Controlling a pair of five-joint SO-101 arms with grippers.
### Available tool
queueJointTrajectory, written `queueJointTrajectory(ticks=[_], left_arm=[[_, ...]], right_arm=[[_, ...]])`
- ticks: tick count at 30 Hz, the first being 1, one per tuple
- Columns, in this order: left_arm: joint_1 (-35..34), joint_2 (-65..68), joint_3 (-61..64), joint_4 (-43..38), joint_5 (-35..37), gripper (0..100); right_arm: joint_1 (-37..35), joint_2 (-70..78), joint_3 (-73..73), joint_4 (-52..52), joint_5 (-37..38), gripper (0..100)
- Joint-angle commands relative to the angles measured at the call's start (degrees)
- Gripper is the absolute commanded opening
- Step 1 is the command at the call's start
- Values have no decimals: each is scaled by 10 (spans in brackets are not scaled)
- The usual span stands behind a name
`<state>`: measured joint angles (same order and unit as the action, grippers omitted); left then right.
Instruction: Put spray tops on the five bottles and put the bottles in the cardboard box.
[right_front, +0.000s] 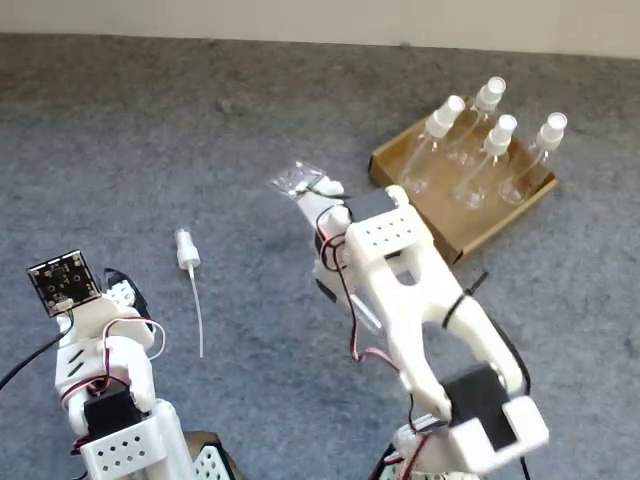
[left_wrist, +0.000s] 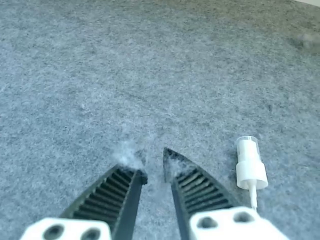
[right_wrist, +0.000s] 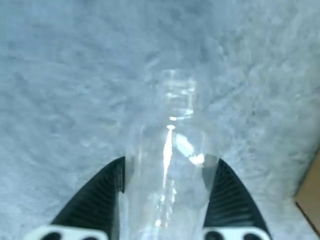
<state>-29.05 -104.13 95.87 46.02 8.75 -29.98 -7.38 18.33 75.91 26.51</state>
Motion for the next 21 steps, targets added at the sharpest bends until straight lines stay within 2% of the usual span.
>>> queueJointTrajectory(ticks=[1,6,15,21], left_arm=[[10,-2,11,1,-6,7],[10,-2,11,1,-6,7],[10,-2,11,1,-6,7],[10,-2,11,1,-6,7]], right_arm=[[-44,-95,-35,20,-7,70],[-66,-199,-34,55,-8,69],[-65,-370,-33,80,-9,69],[-64,-487,47,54,-71,69]])
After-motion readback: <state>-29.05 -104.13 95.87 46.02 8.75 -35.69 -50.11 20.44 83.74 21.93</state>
